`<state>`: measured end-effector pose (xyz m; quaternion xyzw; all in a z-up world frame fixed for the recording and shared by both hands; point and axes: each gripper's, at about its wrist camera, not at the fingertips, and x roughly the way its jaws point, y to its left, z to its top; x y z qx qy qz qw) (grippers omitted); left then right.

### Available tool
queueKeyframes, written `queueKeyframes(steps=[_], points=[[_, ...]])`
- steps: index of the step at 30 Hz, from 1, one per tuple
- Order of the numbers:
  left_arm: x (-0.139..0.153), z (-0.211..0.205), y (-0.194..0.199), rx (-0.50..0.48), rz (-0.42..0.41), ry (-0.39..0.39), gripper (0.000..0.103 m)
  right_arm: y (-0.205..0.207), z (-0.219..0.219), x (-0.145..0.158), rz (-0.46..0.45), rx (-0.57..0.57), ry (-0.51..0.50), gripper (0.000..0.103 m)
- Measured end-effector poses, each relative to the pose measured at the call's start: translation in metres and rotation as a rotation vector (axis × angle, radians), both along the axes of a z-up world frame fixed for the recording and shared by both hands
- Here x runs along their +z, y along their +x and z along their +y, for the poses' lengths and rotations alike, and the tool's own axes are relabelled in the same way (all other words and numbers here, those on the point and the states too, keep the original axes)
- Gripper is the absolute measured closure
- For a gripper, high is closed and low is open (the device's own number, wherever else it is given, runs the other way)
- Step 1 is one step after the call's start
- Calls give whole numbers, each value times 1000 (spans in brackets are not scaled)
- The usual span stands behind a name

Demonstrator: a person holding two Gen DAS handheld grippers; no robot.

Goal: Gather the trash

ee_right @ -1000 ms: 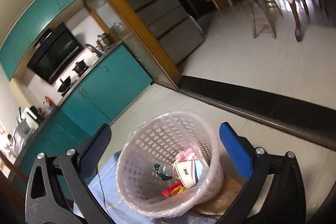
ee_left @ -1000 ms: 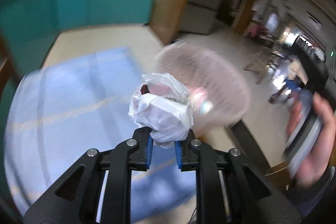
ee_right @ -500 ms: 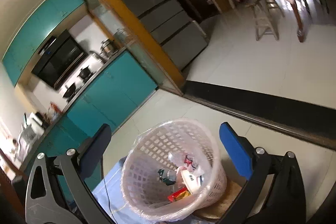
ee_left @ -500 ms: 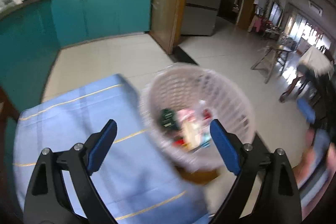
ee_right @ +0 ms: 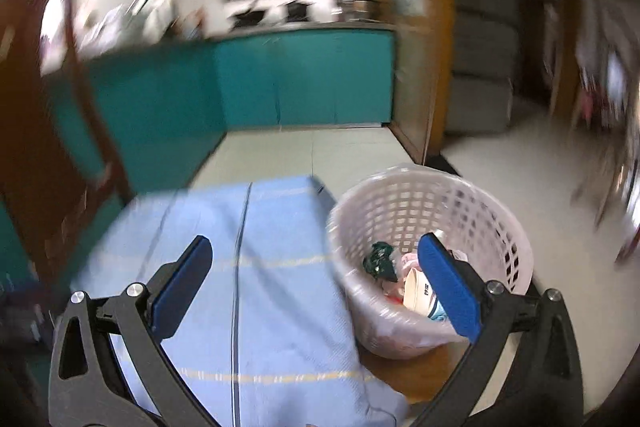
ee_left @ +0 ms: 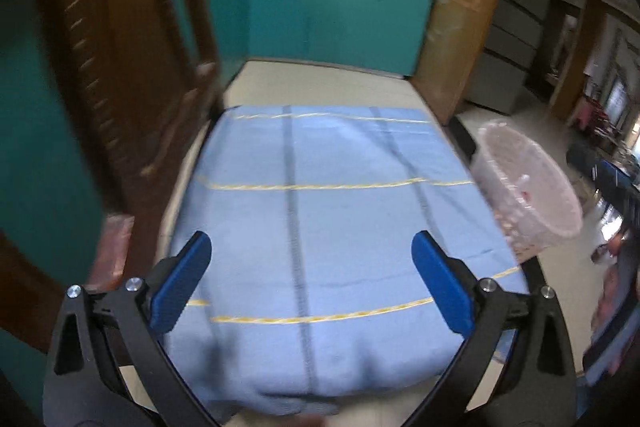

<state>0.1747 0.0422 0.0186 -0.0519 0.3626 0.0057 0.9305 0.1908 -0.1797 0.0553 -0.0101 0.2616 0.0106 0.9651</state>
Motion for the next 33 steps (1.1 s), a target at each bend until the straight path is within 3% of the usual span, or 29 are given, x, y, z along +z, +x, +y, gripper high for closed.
queueKeyframes(steps=[3,8,16,22,33], points=[[0,16,-4,21,9,-29,3,-6,29,-14,47,59,-5,3],[-4,-3,-1,-12,31,11,3,-7,49,-26,85,84,-22,3],[-5,-33,-3,-44,26,46,3,-6,46,-33,111,76,-11,3],[-1,-27,-4,-11,3,10,3,-5,47,-36,121,79,-10,3],[0,-24,-4,2,-9,17,3,-3,48,-39,129,80,-12,3]])
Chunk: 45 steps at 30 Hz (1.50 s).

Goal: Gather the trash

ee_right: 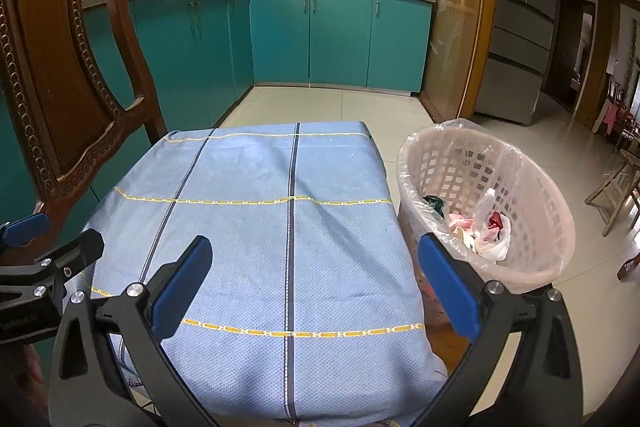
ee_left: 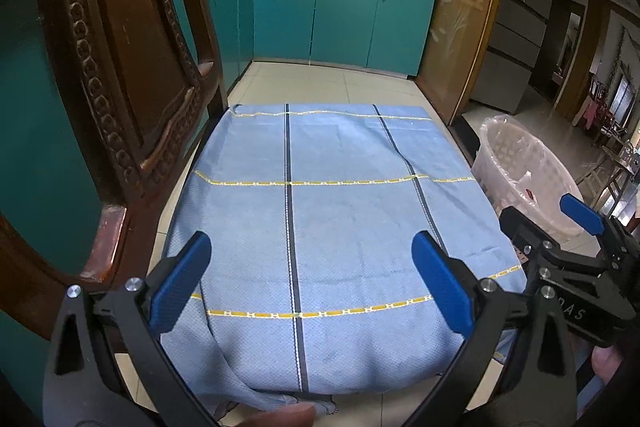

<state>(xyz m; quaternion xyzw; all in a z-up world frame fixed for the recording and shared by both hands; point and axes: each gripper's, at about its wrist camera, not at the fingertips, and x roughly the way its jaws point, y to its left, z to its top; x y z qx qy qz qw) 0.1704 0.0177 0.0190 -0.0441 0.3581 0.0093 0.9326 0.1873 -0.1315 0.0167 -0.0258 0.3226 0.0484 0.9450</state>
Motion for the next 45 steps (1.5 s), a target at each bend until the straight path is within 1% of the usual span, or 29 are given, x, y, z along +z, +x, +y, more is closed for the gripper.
queueKeyframes(steps=[45], points=[[-1,-3,-2,4,-10,14,3,2,1,-2,6,3,-3,3]])
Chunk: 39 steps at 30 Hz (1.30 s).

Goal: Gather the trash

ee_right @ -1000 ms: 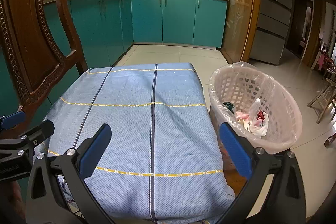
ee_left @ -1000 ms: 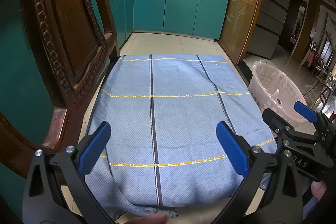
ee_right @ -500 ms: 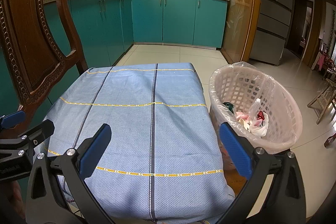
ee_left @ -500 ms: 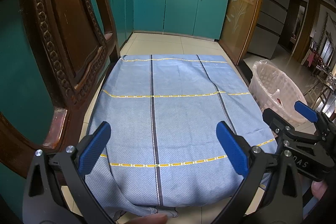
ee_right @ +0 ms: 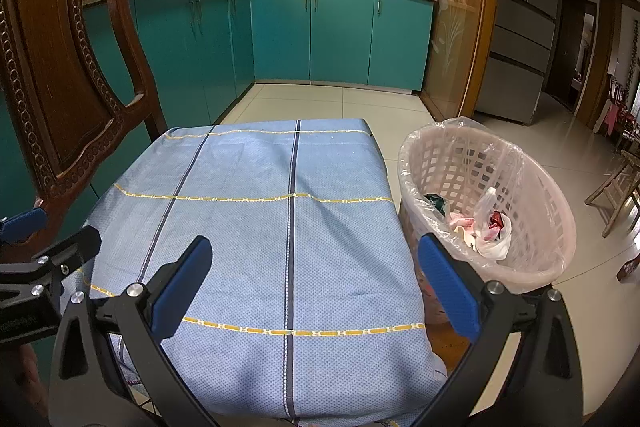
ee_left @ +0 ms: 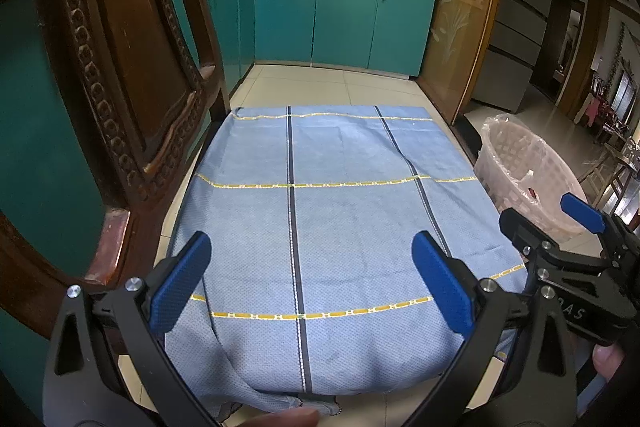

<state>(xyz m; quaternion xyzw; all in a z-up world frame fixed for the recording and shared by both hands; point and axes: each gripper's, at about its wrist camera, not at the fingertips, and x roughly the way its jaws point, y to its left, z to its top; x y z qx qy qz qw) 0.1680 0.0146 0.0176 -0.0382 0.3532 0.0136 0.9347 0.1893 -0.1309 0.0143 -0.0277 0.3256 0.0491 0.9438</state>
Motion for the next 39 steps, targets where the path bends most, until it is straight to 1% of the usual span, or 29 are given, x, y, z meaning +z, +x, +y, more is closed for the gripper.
queueKeyframes(steps=[22,26,30,34,39], points=[[2,-2,0,-16,1,-1,3,0,-1,-2,0,2,3,3],[3,-2,-3,-8,-11,6,3,0,-1,-2,3,4,3,3],[3,-3,-2,-11,-8,7,3,0,-2,-2,6,6,2,3],[2,0,-1,-2,3,-12,3,0,-4,-2,8,5,4,3],[2,1,1,1,2,0,3,0,-5,0,6,5,3,3]])
